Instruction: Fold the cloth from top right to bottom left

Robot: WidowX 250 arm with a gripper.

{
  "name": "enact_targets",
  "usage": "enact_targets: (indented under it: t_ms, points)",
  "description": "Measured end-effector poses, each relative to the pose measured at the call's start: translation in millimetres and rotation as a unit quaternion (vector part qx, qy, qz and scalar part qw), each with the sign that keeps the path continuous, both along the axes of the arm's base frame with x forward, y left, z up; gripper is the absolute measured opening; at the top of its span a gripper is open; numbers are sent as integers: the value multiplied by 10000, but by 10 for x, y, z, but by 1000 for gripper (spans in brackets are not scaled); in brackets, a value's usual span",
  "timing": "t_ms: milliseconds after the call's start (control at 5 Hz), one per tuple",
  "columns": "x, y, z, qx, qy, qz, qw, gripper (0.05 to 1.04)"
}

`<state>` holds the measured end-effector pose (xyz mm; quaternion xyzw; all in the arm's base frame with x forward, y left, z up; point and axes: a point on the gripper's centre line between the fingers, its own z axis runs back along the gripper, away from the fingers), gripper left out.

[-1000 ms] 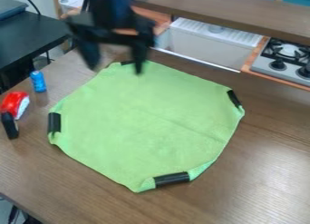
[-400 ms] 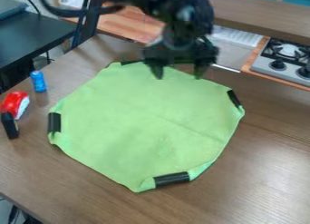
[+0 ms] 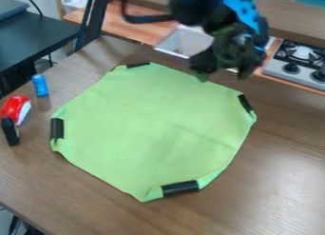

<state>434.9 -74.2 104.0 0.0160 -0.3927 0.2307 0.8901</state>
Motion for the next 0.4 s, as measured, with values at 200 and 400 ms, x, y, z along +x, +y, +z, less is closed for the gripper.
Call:
enact_targets:
  t_ms: [200,400]
  points:
    - [171,-157,-173,82,114,12,9999,1000]
    - [297,-238,-290,167,136,30,9998,1000]
